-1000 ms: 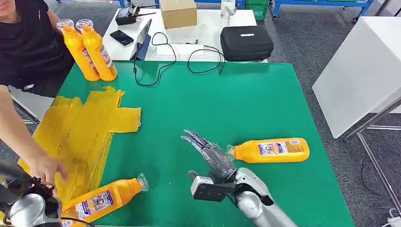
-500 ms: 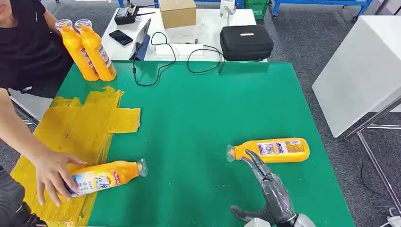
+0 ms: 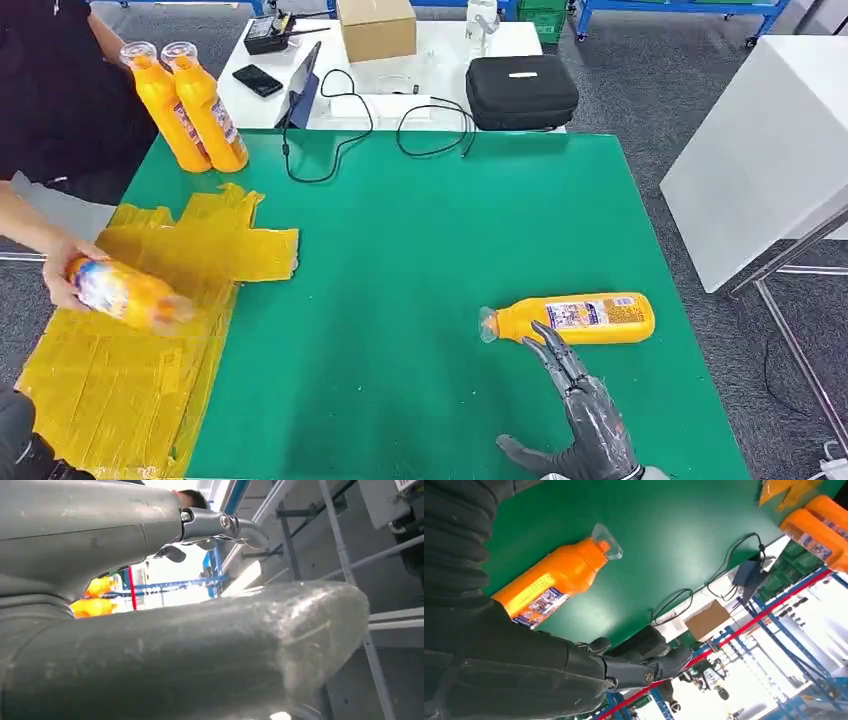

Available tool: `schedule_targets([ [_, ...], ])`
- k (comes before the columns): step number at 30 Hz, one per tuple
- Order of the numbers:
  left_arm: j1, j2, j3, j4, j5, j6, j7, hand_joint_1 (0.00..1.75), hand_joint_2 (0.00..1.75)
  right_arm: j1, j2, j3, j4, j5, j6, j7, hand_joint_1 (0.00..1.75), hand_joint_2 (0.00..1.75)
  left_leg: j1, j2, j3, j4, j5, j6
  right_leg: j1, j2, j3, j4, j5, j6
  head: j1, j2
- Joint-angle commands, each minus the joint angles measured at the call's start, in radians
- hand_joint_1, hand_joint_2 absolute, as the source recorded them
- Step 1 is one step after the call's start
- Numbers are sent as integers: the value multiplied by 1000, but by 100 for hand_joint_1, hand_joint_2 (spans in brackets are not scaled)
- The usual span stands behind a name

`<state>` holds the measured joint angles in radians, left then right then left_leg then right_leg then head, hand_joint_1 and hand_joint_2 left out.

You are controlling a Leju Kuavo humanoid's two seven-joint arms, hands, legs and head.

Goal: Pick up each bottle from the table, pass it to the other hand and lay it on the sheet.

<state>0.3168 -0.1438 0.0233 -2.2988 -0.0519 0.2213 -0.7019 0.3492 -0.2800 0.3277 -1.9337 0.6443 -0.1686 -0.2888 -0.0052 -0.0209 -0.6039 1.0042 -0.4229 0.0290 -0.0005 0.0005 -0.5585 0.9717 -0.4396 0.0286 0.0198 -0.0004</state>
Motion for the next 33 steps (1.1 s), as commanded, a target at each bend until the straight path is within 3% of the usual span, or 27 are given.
schedule_targets([
  [1,3,40,-30,8,-3,3,4,0,0,-2,-2,6,6,-4,-2,4,0,175,0,2,3,0,-1,-2,0,0,3,-1,-1,0,0,0],
  [10,7,39,-25,30,16,-19,4,0,0,-3,-4,7,10,-2,-9,8,0,175,0,2,3,0,-1,-2,0,0,2,0,-1,0,0,0],
  [14,2,0,-25,120,24,-95,4,0,0,3,6,-70,9,216,-102,105,0,175,-1,1,3,-1,0,-1,0,0,3,-1,-1,0,0,0],
  [17,-41,-47,-51,225,-7,-101,4,0,0,27,3,-177,-3,339,-105,166,0,175,-1,-1,3,-2,0,-1,-1,-3,3,-2,0,1,0,0],
  [20,-99,-48,-59,307,-5,-96,35,0,0,68,-15,-297,-16,295,-27,126,0,175,-1,-4,3,-1,0,0,-1,-5,-2,-1,-1,1,0,0],
  [23,-154,-10,-6,404,15,-161,98,0,0,40,-20,-387,43,230,61,66,0,175,-2,-4,2,-2,1,0,-2,-4,-7,-2,-1,1,0,0],
  [26,-158,-11,20,418,24,-186,87,0,0,33,-11,-401,54,232,69,49,0,175,-2,-1,3,-3,1,0,-2,-1,4,-3,0,1,0,0],
  [33,-148,-23,29,403,22,-201,86,0,0,34,3,-394,47,242,72,46,0,175,-2,0,3,-1,1,1,-1,-1,3,-2,0,1,0,0],
])
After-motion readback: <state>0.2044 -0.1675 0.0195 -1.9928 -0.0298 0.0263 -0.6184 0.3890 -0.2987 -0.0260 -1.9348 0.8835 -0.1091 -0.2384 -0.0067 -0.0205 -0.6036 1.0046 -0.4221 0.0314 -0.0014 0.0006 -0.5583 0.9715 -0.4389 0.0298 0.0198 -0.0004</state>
